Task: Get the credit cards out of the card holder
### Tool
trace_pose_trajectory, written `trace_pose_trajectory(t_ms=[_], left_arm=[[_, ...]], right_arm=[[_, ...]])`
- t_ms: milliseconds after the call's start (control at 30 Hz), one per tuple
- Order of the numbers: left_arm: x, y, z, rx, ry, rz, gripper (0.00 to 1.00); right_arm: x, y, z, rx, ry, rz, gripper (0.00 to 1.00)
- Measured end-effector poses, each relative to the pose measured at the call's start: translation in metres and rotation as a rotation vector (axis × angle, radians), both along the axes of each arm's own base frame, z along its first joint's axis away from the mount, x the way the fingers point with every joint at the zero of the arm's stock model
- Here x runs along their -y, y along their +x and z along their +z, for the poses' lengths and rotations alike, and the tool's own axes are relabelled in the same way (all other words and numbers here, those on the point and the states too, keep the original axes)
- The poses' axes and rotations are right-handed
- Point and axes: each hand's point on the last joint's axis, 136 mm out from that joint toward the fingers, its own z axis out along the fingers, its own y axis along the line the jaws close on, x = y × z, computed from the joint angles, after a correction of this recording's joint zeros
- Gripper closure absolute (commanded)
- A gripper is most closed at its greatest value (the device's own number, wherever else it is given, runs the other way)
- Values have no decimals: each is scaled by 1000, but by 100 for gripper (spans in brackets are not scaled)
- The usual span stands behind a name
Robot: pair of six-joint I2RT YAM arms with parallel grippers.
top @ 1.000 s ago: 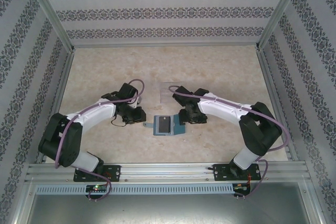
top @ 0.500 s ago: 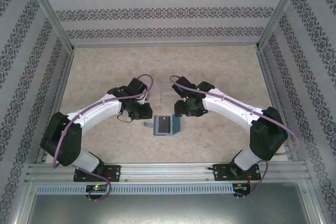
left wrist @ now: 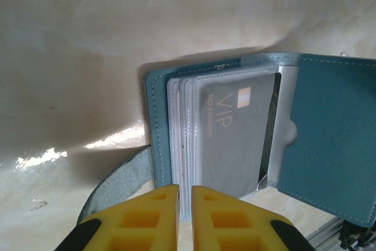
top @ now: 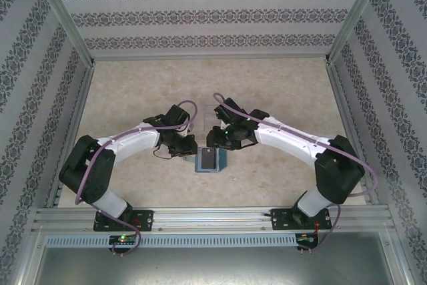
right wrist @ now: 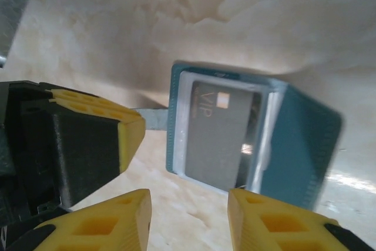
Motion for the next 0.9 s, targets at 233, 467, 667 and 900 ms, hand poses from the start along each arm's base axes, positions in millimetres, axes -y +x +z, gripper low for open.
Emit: trace_pose_trajectory(t_ms=[233, 467, 667, 900], left_arm=[[3, -4, -7, -15, 8, -4, 86], [5, -5, -12, 6, 81, -23, 83], [9, -6, -13, 15, 97, -32, 80], [12, -2, -12, 21, 82, -11, 73]], right_arm=[[1, -12, -43, -84, -21, -8, 63], [6, -16, -63, -96, -28, -19, 65], [11, -16, -80, -98, -24, -45, 67], [12, -15, -90, -99, -14, -66, 67]])
